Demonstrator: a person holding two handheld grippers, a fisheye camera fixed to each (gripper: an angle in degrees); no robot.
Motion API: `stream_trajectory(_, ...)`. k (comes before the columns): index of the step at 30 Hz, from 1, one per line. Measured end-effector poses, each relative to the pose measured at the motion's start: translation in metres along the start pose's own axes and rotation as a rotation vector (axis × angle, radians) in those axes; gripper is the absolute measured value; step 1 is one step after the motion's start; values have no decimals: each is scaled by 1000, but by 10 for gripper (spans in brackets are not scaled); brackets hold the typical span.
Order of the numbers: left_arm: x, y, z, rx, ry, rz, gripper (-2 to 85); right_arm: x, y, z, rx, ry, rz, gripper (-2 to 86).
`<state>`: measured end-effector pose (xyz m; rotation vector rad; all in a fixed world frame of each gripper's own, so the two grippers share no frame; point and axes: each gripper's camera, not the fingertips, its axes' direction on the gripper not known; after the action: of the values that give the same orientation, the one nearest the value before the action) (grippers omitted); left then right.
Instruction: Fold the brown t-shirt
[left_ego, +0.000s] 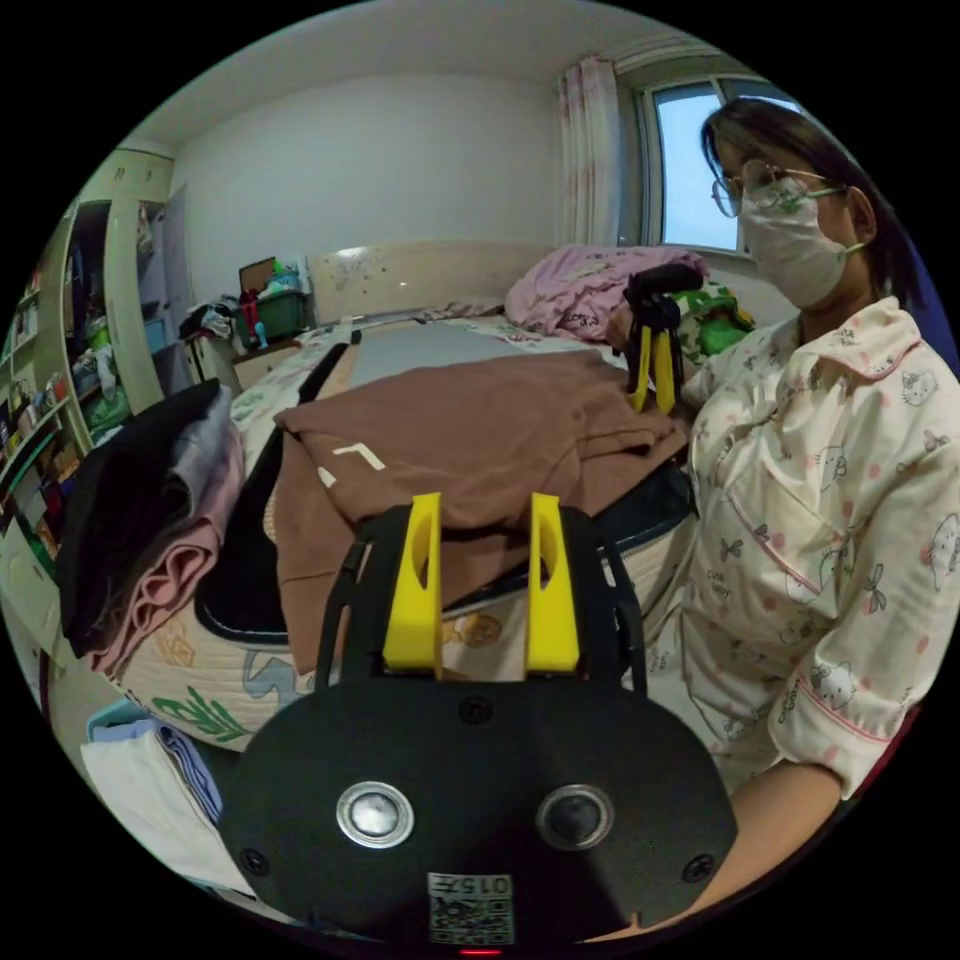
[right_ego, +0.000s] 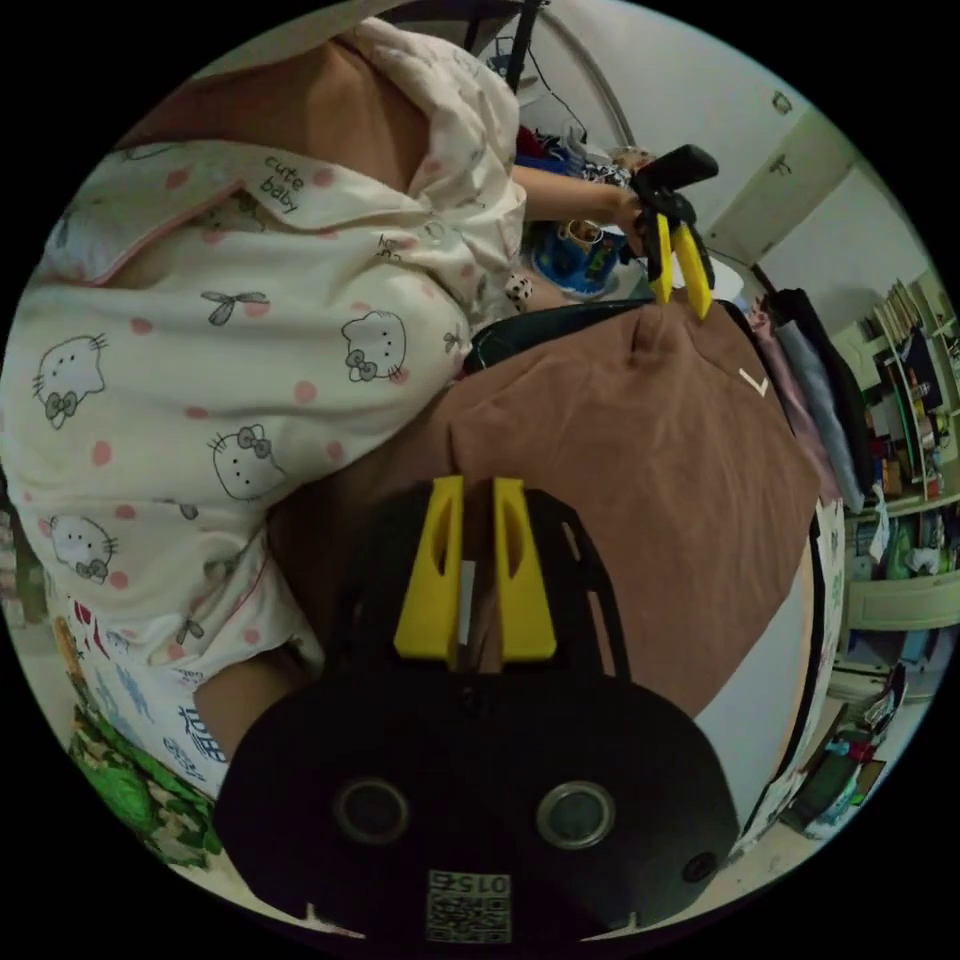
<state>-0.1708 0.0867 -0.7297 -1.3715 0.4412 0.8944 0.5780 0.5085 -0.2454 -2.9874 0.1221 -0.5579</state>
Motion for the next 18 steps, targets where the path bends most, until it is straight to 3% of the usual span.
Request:
stream_trajectory(6,6,7,15,16,35,14,22,-6,6,-35,135,21,-90,-2)
stream_trajectory(12,27,14,-1,138,12,31,2,10,0,-60,198,-13,-64,-2)
stream_trajectory(18,51,18,46,-62,8,21,2,32,-29,-56,72,-101,-27,19)
